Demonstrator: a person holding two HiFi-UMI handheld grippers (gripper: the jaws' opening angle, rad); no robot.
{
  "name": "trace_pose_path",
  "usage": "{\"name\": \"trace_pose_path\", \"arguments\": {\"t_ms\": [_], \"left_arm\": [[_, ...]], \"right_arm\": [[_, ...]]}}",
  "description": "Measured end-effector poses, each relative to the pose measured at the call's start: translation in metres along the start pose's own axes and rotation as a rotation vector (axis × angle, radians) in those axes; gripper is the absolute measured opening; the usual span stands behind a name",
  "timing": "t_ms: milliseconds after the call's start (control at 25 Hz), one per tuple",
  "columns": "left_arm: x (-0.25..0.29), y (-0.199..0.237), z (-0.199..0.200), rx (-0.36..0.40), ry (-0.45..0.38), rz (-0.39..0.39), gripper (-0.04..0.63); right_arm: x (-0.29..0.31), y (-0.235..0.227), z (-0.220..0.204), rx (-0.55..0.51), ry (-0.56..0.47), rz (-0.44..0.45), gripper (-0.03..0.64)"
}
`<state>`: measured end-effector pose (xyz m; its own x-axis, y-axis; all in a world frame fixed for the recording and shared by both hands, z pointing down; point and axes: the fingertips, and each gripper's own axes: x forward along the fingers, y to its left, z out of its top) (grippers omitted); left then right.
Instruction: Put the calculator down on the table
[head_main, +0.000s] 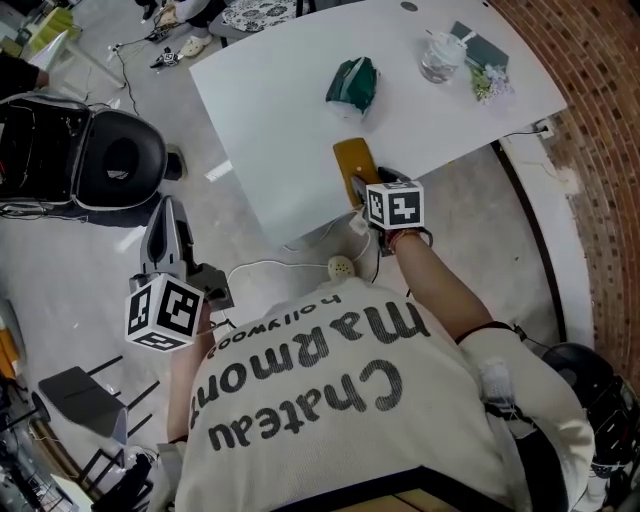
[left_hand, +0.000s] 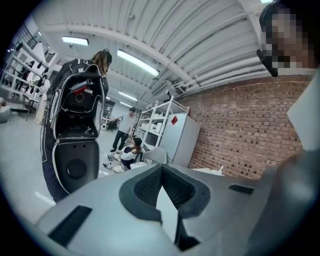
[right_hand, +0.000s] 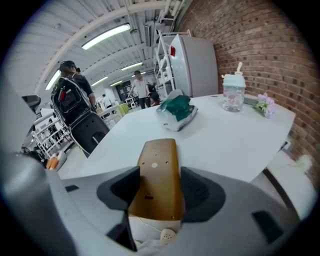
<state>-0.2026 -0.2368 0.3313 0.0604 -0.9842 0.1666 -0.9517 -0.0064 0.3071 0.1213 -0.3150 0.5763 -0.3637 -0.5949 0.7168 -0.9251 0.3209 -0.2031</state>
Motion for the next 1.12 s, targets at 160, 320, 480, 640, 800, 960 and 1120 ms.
{"name": "trace_pose_path", "arguments": {"t_ms": [160, 320, 480, 640, 800, 960, 1120], "left_arm": [[-0.005, 0.006, -0.001, -0.005, 0.009, 0.003, 0.003], [-0.007, 0.007, -0.002, -0.010, 0.013, -0.005, 0.003], [-0.012, 0.008, 0.001, -0.013, 0.004, -0.015, 0.003], [-0.018, 0.012, 0.002, -0.020, -0.007, -0.024, 0.003], [-0.027, 0.019, 0.002, -0.029, -0.007, -0.032, 0.003], [-0.033, 0.027, 0.008, -0.037, -0.012, -0.043, 0.003], [-0.042, 0.036, 0.020, -0.040, -0.033, -0.063, 0.003]], "right_arm": [[-0.003, -0.001, 0.000, 0.009, -0.012, -0.030, 0.256], [-0.007, 0.001, 0.000, 0.009, -0.019, -0.053, 0.256], [-0.015, 0.008, 0.001, 0.023, -0.028, -0.049, 0.248], [-0.020, 0.019, 0.008, 0.030, -0.056, -0.047, 0.226], [-0.030, 0.034, 0.018, 0.043, -0.091, -0.058, 0.168], [-0.041, 0.057, 0.032, 0.053, -0.133, -0.041, 0.130], [-0.055, 0.086, 0.054, 0.072, -0.192, -0.006, 0.084]]}}
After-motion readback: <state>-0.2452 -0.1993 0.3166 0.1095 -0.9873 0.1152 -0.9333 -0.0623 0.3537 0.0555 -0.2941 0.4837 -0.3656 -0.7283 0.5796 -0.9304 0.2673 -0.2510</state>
